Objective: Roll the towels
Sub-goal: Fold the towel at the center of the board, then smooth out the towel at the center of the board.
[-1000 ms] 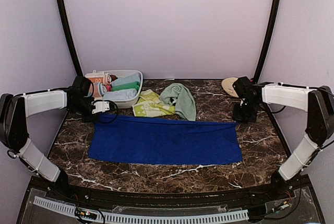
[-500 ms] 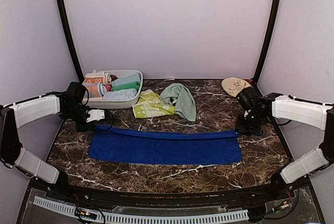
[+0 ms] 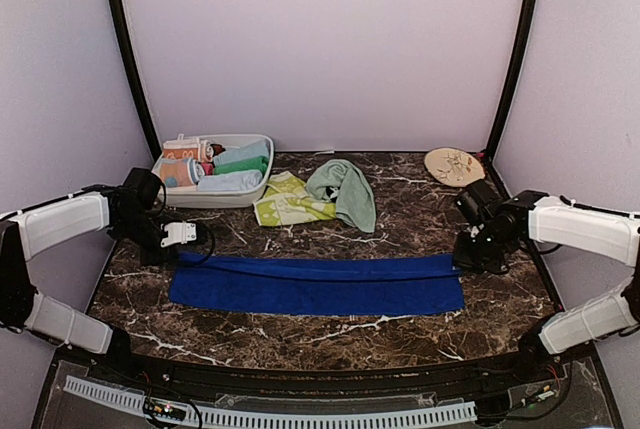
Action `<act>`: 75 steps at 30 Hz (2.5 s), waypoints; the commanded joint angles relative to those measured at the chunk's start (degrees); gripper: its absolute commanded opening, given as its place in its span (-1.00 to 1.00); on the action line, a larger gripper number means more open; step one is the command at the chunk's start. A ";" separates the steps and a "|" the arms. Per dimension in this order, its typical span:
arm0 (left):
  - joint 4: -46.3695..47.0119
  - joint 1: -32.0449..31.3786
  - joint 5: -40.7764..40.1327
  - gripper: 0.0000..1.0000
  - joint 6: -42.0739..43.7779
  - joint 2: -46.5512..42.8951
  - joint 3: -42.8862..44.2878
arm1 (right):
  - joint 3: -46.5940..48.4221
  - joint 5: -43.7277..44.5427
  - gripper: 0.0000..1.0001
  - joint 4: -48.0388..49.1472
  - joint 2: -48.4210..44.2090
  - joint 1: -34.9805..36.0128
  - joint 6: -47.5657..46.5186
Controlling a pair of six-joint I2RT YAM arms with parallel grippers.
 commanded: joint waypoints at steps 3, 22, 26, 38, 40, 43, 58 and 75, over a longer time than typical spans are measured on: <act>-2.34 0.56 0.03 -1.00 -0.78 -2.29 -3.04 | -3.14 1.38 -1.00 -1.28 -1.76 1.62 2.73; -5.11 0.48 2.04 -0.21 -1.80 -4.94 -6.39 | -11.95 0.32 -0.27 -0.68 -7.14 4.60 7.75; -8.68 0.59 2.63 -0.06 -1.04 -7.05 -4.26 | -8.59 1.16 -0.06 -4.81 -9.30 4.55 6.86; -13.33 -6.64 12.07 0.11 -7.83 -4.33 2.65 | 4.44 0.67 -0.13 -4.01 -4.03 4.51 2.01; -12.26 -9.74 12.93 0.11 -9.71 -3.54 0.43 | 2.92 -2.07 -0.16 0.62 -2.44 4.49 2.51; -9.94 -12.85 13.32 0.11 -11.90 -3.31 -3.68 | 0.06 -4.98 -0.21 5.94 0.42 4.47 3.02; 0.92 -13.54 1.92 -0.45 -7.60 -3.87 -13.07 | -6.70 -7.04 -0.29 12.10 3.67 3.07 2.22; -8.54 -13.53 2.31 -1.00 -6.22 -9.84 -9.36 | -14.41 -6.86 -0.39 14.66 1.78 2.06 2.31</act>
